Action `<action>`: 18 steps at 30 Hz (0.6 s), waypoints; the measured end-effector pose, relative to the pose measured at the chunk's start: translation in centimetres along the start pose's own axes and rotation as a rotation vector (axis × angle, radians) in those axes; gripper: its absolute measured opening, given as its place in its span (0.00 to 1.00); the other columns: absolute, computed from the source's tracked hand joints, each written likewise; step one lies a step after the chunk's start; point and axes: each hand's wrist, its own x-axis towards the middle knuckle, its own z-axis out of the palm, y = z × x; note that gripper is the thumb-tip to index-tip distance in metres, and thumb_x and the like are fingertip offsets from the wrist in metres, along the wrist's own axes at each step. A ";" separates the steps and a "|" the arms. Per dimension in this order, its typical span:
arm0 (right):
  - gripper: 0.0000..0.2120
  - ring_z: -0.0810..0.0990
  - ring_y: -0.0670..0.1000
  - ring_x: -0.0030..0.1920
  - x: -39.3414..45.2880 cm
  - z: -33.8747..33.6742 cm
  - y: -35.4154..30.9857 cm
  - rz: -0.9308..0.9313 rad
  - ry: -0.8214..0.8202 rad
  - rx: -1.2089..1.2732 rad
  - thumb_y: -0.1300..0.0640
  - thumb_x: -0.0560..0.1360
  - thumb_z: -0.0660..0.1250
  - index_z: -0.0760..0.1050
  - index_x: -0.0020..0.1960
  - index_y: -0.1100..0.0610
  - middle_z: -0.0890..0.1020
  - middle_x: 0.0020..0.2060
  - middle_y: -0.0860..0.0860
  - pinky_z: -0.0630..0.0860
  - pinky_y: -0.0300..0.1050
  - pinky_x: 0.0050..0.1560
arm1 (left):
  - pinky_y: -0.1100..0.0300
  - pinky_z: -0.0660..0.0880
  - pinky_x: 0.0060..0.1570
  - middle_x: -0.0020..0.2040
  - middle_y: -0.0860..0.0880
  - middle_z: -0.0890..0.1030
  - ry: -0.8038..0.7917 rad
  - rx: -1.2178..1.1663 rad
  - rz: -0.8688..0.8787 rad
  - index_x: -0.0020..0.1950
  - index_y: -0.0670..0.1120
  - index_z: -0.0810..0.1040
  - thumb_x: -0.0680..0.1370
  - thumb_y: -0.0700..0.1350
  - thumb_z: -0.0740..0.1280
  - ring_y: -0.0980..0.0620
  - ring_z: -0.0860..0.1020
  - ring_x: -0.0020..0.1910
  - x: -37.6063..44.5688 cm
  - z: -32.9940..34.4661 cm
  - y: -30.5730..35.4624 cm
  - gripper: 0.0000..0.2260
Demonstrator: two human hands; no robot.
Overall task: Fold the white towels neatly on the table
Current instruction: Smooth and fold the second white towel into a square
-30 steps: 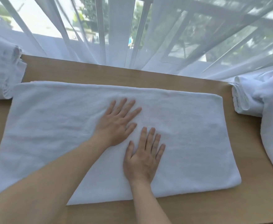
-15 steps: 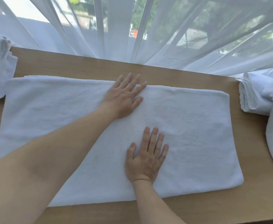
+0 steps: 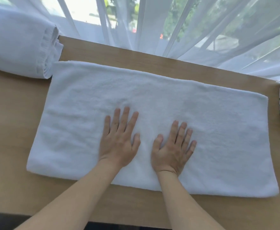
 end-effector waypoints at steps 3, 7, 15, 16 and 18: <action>0.35 0.48 0.55 0.81 0.0 -0.2 0.0 -0.006 -0.041 0.009 0.38 0.77 0.49 0.54 0.81 0.52 0.54 0.81 0.52 0.44 0.62 0.78 | 0.43 0.43 0.78 0.83 0.47 0.47 -0.010 -0.004 -0.012 0.83 0.52 0.49 0.81 0.57 0.50 0.46 0.45 0.81 0.1 0.1 0.1 0.30; 0.31 0.53 0.56 0.80 -0.8 -1.7 0.0 -0.086 -0.045 0.121 0.43 0.78 0.53 0.62 0.79 0.53 0.61 0.79 0.52 0.45 0.64 0.78 | 0.46 0.40 0.79 0.83 0.48 0.45 -0.052 -0.047 0.021 0.82 0.52 0.46 0.84 0.56 0.46 0.48 0.42 0.81 -0.2 -0.8 -0.4 0.27; 0.28 0.36 0.51 0.80 -7.1 -0.1 -5.8 -0.286 -0.235 0.068 0.45 0.83 0.45 0.46 0.82 0.46 0.43 0.81 0.49 0.40 0.59 0.79 | 0.49 0.40 0.79 0.83 0.53 0.48 -0.046 -0.005 0.095 0.82 0.55 0.48 0.83 0.58 0.43 0.50 0.45 0.81 -2.3 -1.9 -6.1 0.27; 0.29 0.35 0.51 0.80 -7.1 0.2 -5.8 -0.283 -0.226 0.034 0.45 0.83 0.46 0.44 0.82 0.46 0.42 0.81 0.49 0.40 0.59 0.79 | 0.49 0.40 0.79 0.83 0.53 0.47 -0.046 0.003 0.089 0.82 0.56 0.48 0.82 0.59 0.43 0.50 0.44 0.81 -1.7 -2.0 -6.6 0.28; 0.31 0.38 0.53 0.80 -6.9 0.6 -5.8 -0.281 -0.184 0.004 0.44 0.81 0.48 0.45 0.82 0.47 0.44 0.82 0.50 0.42 0.60 0.79 | 0.48 0.41 0.79 0.83 0.54 0.46 -0.041 0.002 0.075 0.82 0.57 0.47 0.82 0.60 0.45 0.50 0.43 0.81 0.0 -2.2 -7.6 0.28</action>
